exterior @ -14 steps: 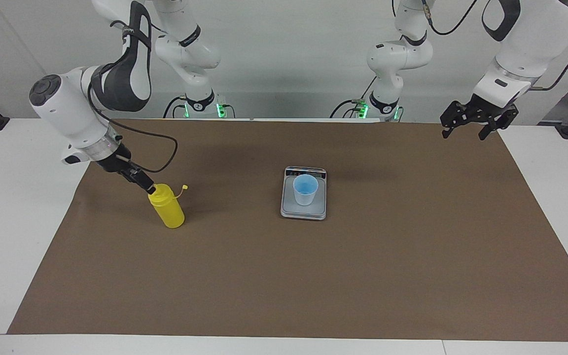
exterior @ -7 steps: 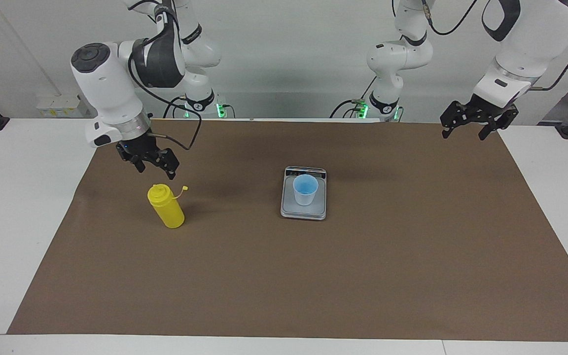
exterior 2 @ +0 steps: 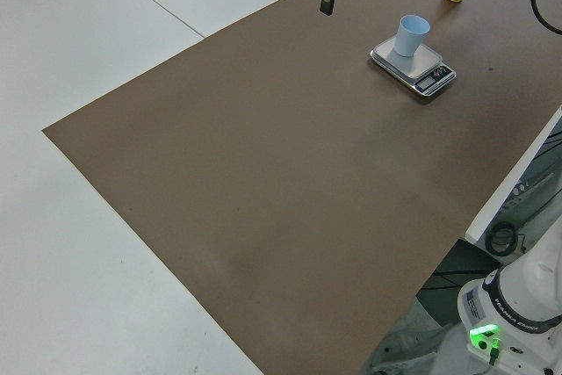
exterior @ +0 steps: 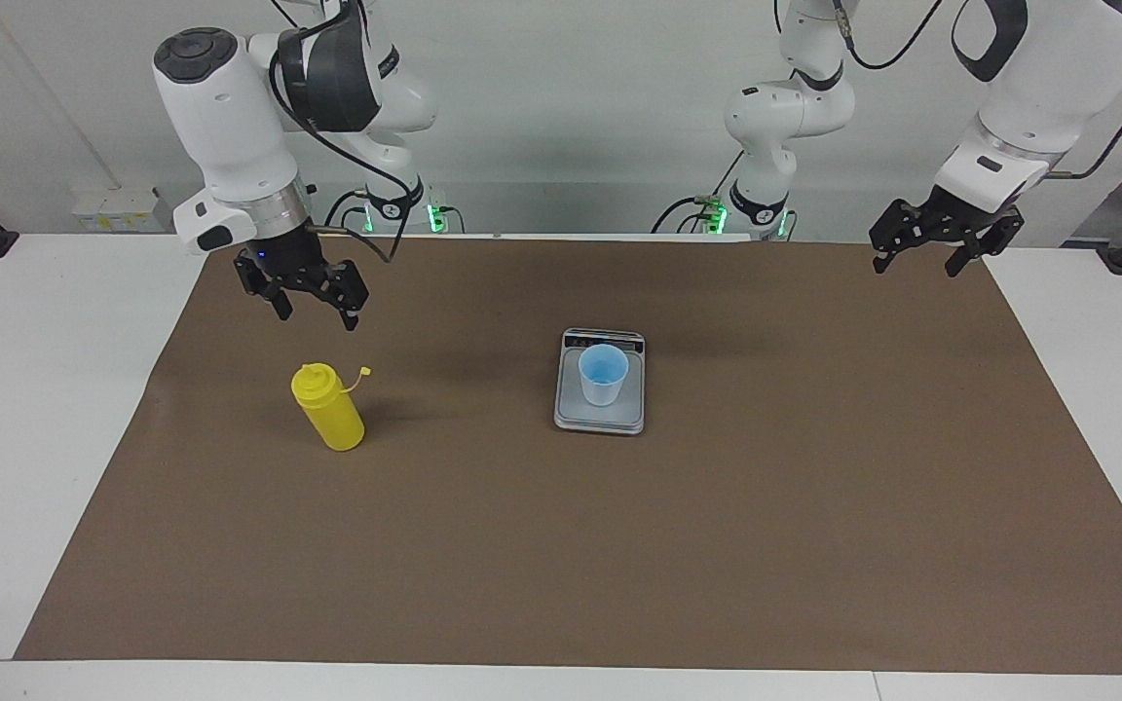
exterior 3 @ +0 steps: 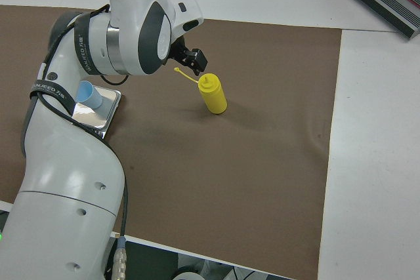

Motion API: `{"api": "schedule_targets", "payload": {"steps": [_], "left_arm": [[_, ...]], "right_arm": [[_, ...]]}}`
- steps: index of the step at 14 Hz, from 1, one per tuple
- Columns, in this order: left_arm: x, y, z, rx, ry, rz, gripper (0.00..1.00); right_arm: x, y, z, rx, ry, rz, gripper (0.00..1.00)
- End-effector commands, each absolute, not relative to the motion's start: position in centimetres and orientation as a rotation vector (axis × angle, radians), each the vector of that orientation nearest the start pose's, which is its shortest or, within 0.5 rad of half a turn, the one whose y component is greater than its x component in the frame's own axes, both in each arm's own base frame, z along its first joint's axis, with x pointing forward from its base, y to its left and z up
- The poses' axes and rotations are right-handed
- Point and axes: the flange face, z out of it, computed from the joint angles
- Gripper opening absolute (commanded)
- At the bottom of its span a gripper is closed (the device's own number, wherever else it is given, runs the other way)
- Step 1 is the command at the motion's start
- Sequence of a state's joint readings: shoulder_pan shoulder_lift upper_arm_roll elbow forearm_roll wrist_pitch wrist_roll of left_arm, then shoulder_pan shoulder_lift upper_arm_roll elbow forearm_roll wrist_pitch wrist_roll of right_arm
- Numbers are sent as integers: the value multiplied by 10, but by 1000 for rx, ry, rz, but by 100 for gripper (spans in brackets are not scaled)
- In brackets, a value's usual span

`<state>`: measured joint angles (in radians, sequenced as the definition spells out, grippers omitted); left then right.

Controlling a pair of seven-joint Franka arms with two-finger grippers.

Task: Pour seasoning into cup on scale with both arms
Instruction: 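Lower the yellow bottle onto the table with the right gripper, then release the bottle and hold the right gripper beside it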

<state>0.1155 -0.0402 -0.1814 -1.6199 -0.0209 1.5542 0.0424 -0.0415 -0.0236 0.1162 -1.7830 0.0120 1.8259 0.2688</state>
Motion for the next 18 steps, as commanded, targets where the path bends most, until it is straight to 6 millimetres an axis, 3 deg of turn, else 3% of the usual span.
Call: {"api": "schedule_targets", "payload": {"steps": [1, 4, 18], "left_arm": [[529, -36, 622, -3135, 160, 48, 100], [529, -36, 622, -3135, 158, 48, 100], [529, -36, 622, -3135, 160, 48, 100]], "right_arm": [[555, 41, 567, -3128, 191, -105, 100], [557, 36, 587, -3132, 194, -109, 100], [550, 36, 578, -3149, 191, -49, 100]]}}
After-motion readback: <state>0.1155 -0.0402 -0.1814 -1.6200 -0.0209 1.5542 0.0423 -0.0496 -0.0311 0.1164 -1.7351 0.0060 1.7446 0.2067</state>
